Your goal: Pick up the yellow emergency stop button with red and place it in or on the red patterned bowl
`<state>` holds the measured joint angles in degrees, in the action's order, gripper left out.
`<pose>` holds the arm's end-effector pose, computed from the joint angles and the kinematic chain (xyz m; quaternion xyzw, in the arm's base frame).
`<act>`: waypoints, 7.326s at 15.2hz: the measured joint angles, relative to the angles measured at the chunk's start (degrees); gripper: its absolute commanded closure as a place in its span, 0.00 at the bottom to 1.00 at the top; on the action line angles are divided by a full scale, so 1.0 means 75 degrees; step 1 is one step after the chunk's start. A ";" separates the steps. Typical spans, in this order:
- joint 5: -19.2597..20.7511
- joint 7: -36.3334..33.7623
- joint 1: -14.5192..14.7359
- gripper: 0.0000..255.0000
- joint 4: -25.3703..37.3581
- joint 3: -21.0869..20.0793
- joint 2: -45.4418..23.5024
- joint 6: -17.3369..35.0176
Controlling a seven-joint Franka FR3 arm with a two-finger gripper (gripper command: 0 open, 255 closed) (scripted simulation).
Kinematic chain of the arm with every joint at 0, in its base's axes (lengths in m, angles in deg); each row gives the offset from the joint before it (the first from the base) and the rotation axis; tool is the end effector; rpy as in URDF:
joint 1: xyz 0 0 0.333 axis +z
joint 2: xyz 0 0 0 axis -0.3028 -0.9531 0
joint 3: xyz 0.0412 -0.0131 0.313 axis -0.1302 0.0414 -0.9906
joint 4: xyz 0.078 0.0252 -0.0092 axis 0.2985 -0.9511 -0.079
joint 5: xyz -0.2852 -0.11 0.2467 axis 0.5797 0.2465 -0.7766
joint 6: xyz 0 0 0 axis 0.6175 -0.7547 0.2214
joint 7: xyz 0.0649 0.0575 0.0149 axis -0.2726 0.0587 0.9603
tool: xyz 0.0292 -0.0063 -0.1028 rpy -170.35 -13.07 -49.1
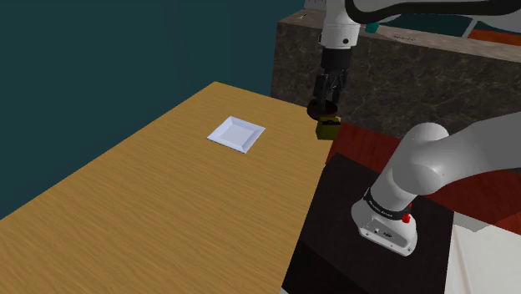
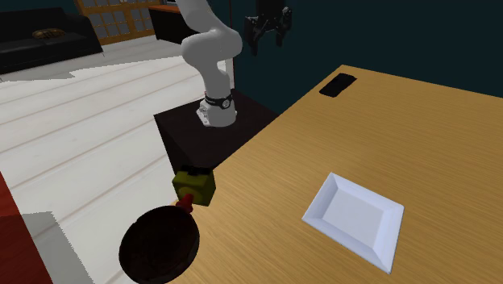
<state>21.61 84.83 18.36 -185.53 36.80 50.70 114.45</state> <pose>0.3050 0.0065 0.5327 -0.9934 0.0356 0.0905 0.0601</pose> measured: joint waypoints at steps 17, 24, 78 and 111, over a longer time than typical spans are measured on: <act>0.1413 -0.0763 -0.1407 0.00 -0.1038 0.0458 -0.2121 0.3799; 0.2145 -0.1357 -0.2099 0.00 -0.1012 0.0771 -0.3574 0.5590; 0.3417 -0.2541 -0.3362 1.00 0.0616 0.1766 -0.6357 0.7653; 0.1919 -0.0788 -0.3895 1.00 0.5128 0.1779 -0.8830 0.5791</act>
<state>36.00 78.92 -10.86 -147.07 50.15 -15.53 157.88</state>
